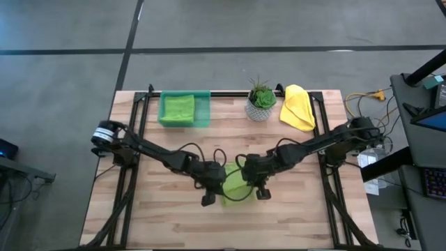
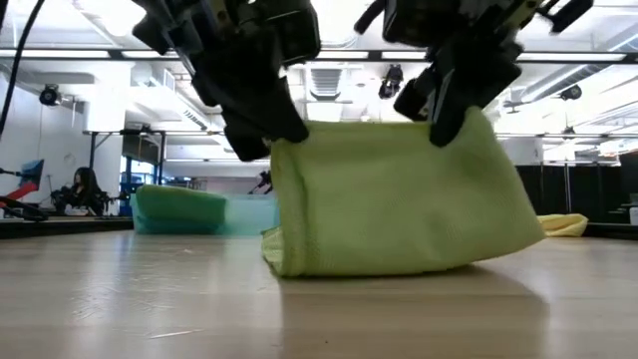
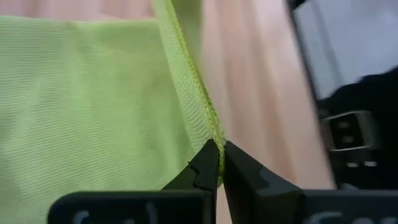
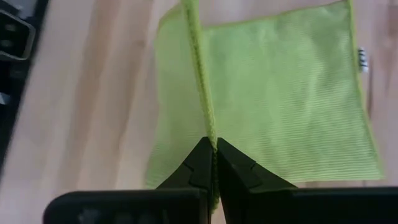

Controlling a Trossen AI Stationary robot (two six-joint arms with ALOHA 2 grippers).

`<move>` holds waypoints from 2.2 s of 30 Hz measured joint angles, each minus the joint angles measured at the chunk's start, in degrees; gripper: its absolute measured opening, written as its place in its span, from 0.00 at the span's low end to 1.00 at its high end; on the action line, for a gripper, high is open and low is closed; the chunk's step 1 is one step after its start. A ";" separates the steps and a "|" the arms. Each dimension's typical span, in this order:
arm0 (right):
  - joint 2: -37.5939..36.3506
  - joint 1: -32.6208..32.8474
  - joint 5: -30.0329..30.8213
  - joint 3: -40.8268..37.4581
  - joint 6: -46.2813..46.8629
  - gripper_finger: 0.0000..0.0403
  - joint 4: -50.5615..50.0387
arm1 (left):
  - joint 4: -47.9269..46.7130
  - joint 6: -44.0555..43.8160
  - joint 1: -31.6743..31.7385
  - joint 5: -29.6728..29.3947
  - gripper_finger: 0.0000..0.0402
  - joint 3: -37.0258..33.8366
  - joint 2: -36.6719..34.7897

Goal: Fold microfiber towels
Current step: Fold the yellow-green microfiber cloth

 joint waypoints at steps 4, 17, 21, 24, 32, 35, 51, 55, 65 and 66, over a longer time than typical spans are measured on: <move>0.11 -1.89 0.24 -0.22 -2.07 0.02 0.28 | -4.03 2.99 0.10 -4.76 0.00 -0.12 -2.48; 0.02 -7.19 -0.16 -0.04 -5.95 0.02 0.21 | -6.52 5.91 0.41 -11.35 0.00 -0.21 -3.49; -1.09 -7.21 -2.81 0.18 -6.62 0.04 1.99 | -6.72 5.88 0.36 -11.09 0.00 -0.27 -3.49; -2.64 -7.35 -3.02 0.18 -6.64 0.07 2.02 | -6.71 5.84 0.38 -11.09 0.00 -0.34 -3.49; -8.69 -9.66 -1.70 -1.51 -2.39 0.19 2.49 | -7.85 5.74 0.41 -11.16 0.00 -0.66 -3.46; -8.54 -10.94 -0.38 -4.98 1.12 0.21 4.75 | -7.89 6.04 0.37 -11.33 0.00 -0.69 -3.78; -3.55 -13.28 -0.02 -26.08 28.00 0.10 39.72 | -7.82 6.24 0.25 -11.44 0.00 -0.72 -6.68; 0.14 -13.32 -2.22 -26.29 30.67 0.10 45.09 | -8.15 7.30 0.25 -11.77 0.00 -0.97 -7.82; 10.48 -12.67 -7.10 -20.52 32.84 0.10 45.26 | -14.70 5.95 0.38 -16.55 0.00 -0.97 -8.18; 10.96 -12.64 -7.27 -20.19 32.88 0.10 44.96 | -15.32 5.04 0.37 -18.24 0.00 -0.97 -8.18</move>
